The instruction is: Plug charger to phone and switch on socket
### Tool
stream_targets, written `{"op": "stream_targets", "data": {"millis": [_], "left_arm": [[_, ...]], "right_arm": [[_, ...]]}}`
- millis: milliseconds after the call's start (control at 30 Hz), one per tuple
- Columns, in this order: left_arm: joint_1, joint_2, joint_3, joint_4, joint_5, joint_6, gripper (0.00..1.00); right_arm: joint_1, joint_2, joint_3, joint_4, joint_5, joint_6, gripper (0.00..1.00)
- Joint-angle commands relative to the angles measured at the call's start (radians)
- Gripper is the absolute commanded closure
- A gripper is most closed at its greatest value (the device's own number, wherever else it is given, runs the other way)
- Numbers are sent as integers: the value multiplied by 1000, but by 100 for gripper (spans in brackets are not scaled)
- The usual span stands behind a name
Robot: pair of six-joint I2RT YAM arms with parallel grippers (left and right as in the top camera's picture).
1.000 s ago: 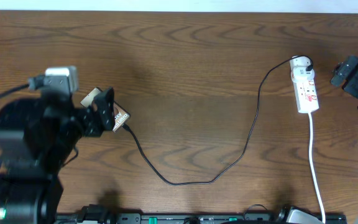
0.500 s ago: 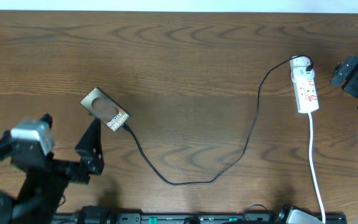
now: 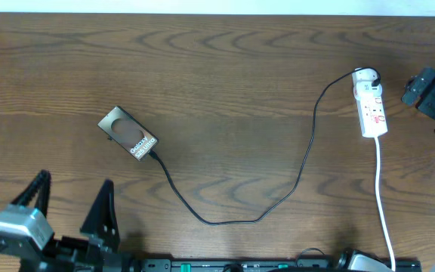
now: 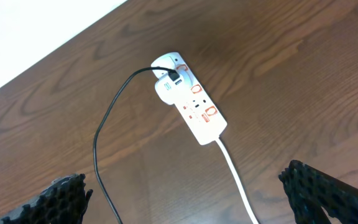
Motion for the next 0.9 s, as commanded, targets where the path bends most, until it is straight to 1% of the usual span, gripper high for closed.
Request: {"op": "stream_targets", "data": {"millis": [0, 200, 367, 600, 667, 733, 867], "left_arm": [[-2, -56, 3, -48, 6, 14, 9], [-2, -142, 3, -231, 6, 14, 9], [-2, -177, 3, -388, 6, 14, 9], [-2, -194, 2, -709, 4, 19, 9], [-2, -194, 2, -727, -35, 21, 9], [-2, -194, 2, -710, -71, 21, 9], [-3, -195, 2, -601, -93, 21, 9]], "right_arm": [[8, -5, -4, 1, 9, 11, 1], [8, -5, -4, 1, 9, 11, 1], [8, -5, -4, 1, 9, 11, 1], [8, -5, -4, 1, 9, 11, 1], [8, -5, -4, 1, 9, 11, 1], [8, -5, -4, 1, 9, 11, 1], [8, -5, -4, 1, 9, 11, 1]]}}
